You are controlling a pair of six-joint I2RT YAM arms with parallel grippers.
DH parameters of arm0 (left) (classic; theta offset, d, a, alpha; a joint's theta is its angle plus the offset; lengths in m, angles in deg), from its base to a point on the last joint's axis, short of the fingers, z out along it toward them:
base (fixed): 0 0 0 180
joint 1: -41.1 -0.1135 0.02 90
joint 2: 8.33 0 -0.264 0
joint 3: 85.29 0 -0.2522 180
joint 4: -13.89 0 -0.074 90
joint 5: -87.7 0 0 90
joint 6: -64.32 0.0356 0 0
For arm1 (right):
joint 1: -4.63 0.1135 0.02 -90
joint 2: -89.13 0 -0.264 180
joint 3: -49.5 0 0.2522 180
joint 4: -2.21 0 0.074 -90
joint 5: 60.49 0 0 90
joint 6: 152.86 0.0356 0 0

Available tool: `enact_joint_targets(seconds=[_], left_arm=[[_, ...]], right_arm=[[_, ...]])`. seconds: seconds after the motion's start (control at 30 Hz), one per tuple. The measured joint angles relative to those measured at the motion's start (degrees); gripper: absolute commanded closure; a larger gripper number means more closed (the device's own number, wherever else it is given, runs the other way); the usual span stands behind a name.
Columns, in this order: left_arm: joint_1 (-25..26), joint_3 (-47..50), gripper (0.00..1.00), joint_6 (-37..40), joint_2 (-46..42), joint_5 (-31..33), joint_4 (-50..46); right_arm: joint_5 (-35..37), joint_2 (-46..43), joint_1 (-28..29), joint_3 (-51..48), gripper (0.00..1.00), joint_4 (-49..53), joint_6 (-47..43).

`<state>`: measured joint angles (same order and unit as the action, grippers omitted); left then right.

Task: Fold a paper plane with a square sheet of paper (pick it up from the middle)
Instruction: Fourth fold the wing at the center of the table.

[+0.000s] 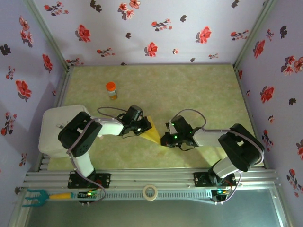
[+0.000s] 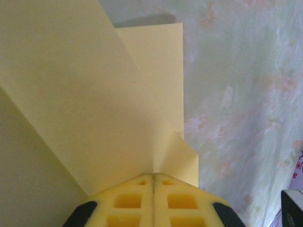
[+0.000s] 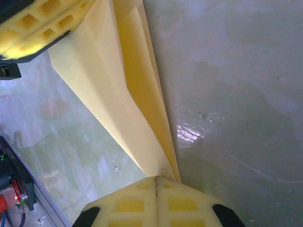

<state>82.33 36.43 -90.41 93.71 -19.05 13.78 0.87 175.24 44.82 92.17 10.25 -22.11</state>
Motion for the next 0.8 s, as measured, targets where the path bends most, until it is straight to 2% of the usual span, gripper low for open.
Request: enact_joint_targets(seconds=[0.13,0.33,0.53,0.8], left_arm=[[0.0,0.1,0.97,0.0,0.0,-0.1,0.2],[0.0,0.1,0.97,0.0,0.0,-0.1,0.3],[0.0,0.1,0.97,0.0,0.0,-0.1,0.3],[-0.1,0.1,0.97,0.2,0.0,-0.3,0.3]], right_arm=[[0.4,-1.6,-0.1,0.0,0.96,2.3,0.2],[-0.5,-8.6,-0.2,2.7,0.96,6.1,2.0],[-0.5,0.3,-0.2,11.9,0.98,6.2,1.9],[0.2,7.6,-0.2,15.5,0.98,8.5,1.8]])
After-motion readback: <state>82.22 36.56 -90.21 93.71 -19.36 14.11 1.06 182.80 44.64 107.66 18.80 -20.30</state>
